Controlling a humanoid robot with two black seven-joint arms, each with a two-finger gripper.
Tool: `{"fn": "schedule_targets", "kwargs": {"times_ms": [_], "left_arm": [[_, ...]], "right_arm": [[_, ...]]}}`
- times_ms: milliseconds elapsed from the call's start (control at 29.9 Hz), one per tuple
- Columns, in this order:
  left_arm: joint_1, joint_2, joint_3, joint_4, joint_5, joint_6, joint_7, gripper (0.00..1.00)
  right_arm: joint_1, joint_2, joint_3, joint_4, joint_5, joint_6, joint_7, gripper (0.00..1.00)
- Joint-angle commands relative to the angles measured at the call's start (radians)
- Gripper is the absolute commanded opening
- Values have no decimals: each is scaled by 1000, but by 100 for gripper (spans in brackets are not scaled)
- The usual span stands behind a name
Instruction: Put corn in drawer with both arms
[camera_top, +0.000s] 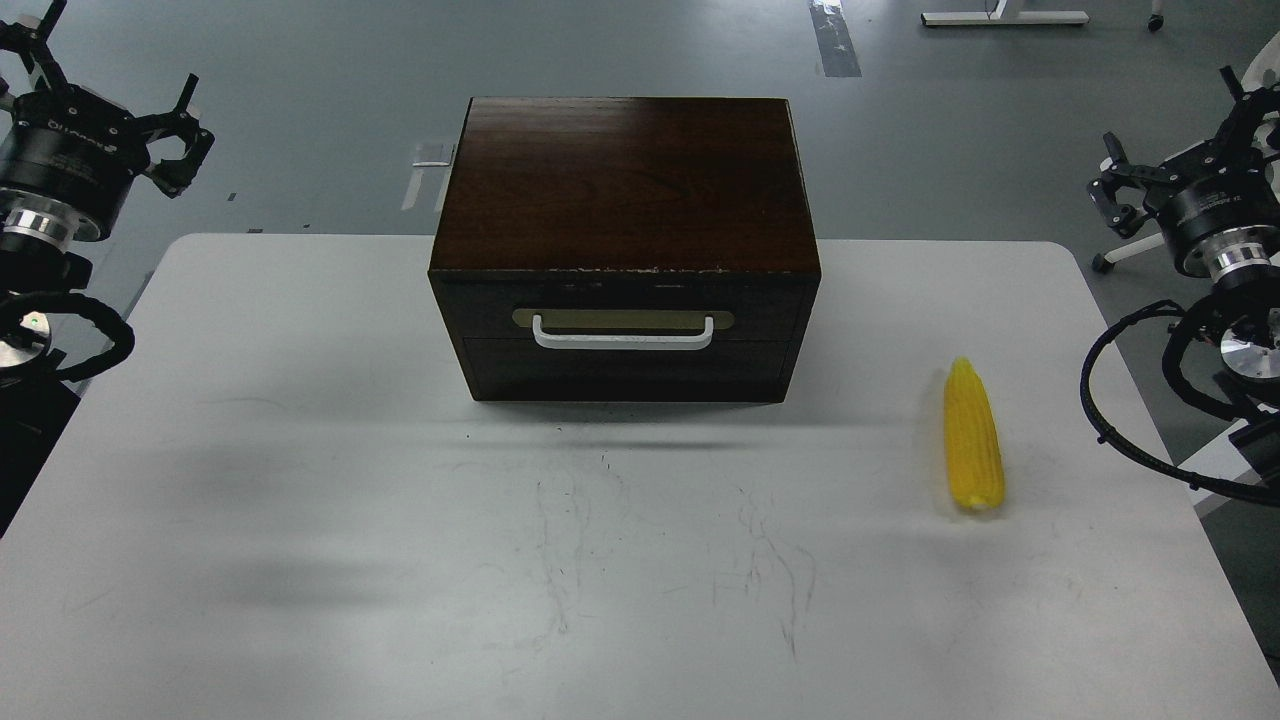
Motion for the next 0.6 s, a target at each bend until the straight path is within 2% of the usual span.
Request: {"fn": "schedule_targets", "kwargs": {"times_ms": [0,367,568], "left_arm": [[-2,-1,10,1,2,0,0,98],[-16,-7,16,3,22,0,13,98],[-30,36,10,0,128,0,-13,98]], "right_arm": [[0,0,-2,-11,0,0,1,100],[11,0,-2,-11,0,0,1,100],[14,0,-2,-11,0,0,1,100]]}}
